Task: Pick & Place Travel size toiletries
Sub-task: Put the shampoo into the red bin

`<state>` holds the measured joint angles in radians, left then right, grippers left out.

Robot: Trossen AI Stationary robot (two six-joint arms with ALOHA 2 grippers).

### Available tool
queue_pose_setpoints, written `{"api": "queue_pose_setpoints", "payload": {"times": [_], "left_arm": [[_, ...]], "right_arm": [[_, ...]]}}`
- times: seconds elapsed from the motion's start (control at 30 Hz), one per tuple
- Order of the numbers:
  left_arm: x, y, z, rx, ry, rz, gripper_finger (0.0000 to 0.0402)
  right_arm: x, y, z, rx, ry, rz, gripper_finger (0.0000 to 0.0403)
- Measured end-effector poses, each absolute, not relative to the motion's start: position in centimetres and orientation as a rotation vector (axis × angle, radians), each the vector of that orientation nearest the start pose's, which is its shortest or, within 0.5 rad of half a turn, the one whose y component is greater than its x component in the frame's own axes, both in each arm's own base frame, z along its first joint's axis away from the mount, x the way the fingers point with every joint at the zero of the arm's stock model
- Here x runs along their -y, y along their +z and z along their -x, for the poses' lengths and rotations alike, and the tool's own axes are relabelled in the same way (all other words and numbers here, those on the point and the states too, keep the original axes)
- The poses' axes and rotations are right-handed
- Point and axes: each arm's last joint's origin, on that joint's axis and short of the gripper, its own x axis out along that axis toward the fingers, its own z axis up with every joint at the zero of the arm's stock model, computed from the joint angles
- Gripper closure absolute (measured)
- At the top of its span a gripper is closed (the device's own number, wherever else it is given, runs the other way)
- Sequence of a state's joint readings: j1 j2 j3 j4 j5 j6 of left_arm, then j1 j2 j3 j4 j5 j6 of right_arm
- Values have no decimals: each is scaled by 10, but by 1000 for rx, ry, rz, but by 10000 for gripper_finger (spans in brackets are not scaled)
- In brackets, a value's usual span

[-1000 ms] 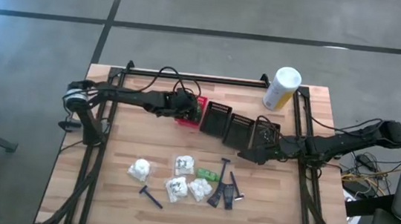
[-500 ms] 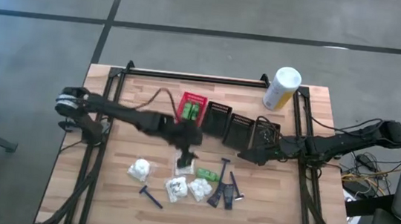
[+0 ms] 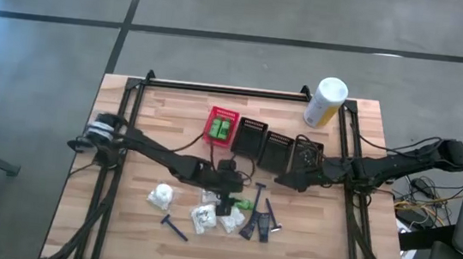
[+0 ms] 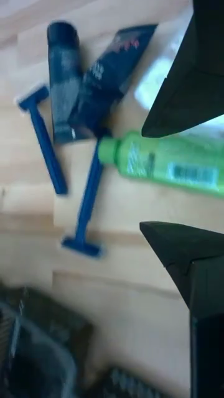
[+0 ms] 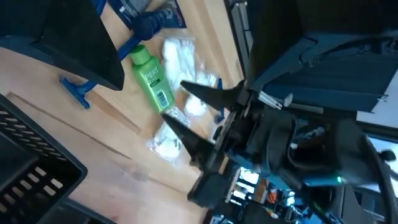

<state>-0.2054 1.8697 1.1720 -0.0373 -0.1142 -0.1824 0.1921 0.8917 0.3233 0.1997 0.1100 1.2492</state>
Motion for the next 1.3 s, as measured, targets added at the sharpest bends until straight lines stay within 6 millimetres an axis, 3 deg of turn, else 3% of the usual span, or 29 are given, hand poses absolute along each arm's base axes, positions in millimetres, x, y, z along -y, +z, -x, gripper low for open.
{"api": "queue_pose_setpoints", "payload": {"times": [0.37, 0.97, 1.17, 1.3], "left_arm": [[101, 147, -407, -836, -47, -11, 163], [74, 149, -407, -926, 33, 33, 163], [70, 158, -406, -932, 0, 192, 163], [73, 168, -402, -932, -33, 210, 163]], "right_arm": [[-33, 190, -179, -415, -141, -1158, 43], [-33, 189, -179, -423, -141, -1135, 78], [-33, 189, -179, -423, -140, -1130, 68], [-33, 189, -179, -426, -139, -1127, 53]]}}
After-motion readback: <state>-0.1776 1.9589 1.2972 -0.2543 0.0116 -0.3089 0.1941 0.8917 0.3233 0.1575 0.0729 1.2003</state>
